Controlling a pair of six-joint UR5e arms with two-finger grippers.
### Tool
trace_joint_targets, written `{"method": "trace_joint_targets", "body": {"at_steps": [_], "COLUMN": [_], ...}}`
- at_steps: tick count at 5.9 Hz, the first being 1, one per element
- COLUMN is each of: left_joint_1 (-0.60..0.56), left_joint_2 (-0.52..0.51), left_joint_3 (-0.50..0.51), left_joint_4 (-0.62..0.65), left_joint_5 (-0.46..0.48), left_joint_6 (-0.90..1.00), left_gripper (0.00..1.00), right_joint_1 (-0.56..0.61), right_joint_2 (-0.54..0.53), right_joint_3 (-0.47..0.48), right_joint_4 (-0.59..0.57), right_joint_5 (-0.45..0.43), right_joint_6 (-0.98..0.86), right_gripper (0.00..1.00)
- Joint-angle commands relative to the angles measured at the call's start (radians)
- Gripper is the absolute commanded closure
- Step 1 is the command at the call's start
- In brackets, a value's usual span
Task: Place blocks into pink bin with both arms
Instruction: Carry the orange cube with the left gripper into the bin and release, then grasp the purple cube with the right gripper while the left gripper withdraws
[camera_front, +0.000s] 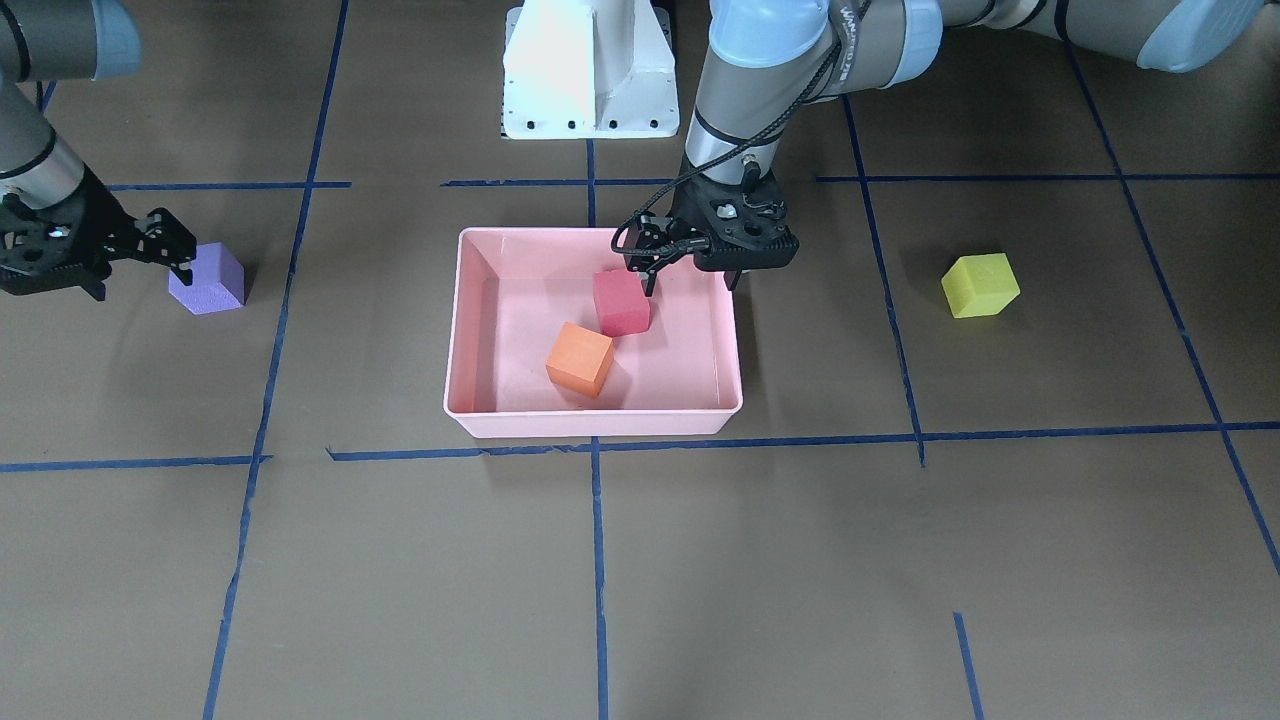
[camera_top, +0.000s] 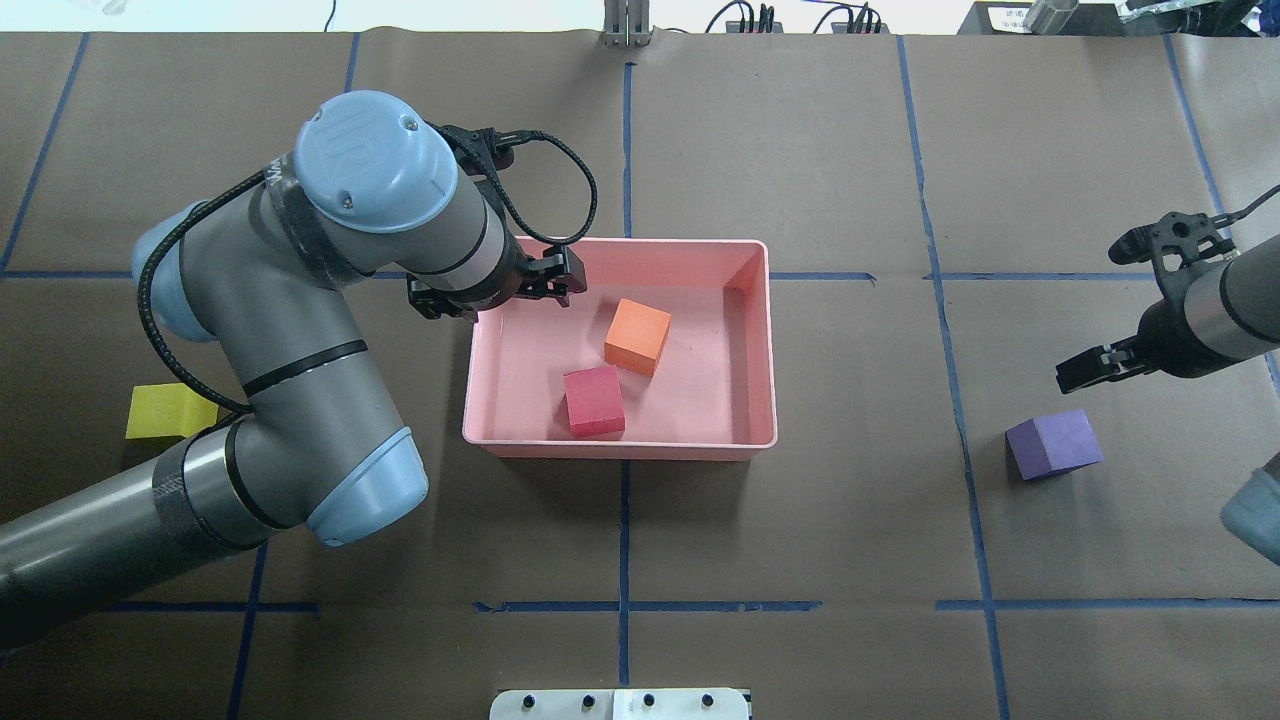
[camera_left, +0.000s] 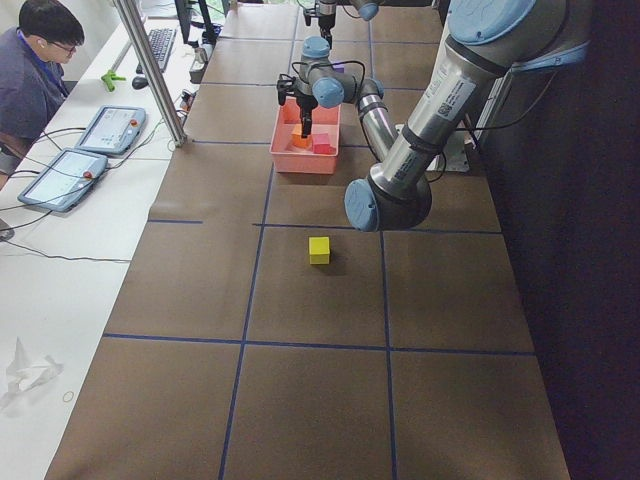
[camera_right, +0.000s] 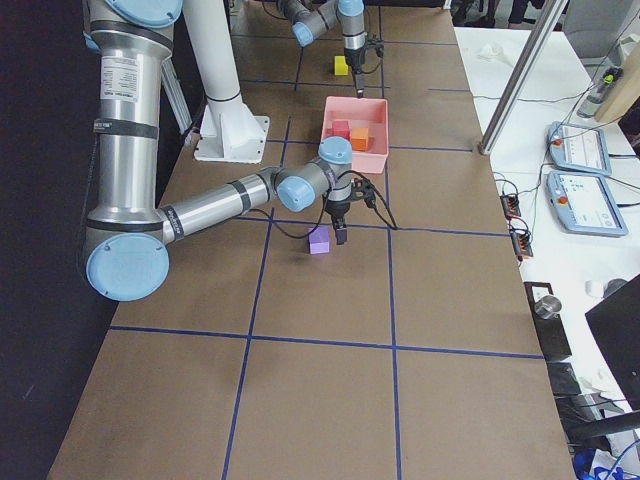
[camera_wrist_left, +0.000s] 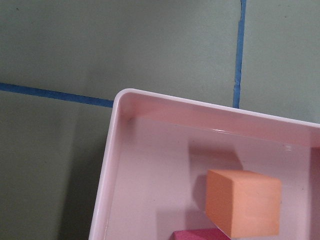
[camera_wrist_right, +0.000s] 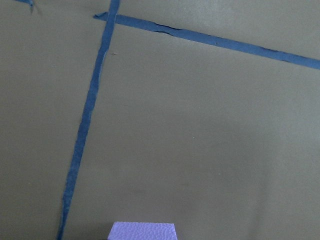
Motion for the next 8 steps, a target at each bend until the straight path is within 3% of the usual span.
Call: {"method": "trace_joint_targets", "body": {"at_steps": [1,7,8], "left_joint_1": [0.004,0.019,0.021], "left_joint_2": [0.002,0.005,0.006], "left_joint_3": [-0.002,-0.002,-0.002], "left_joint_4": [0.0,-0.005,-0.006], "left_joint_5": [0.0,0.016,0.016], "left_joint_6": [0.0,0.0,0.0], "left_gripper": [0.0,0.0,0.0], "right_joint_1": [-0.056,-0.139,-0.148], "right_joint_2": [-0.004,-0.044,-0.043], "right_joint_3": [-0.036,-0.024,-0.038], "right_joint_4": [0.063,0.06,0.06], "right_joint_5": [-0.032,-0.033,-0.035], "right_joint_6": [0.091,0.096,0.099], "right_gripper": [0.0,0.0,0.17]}}
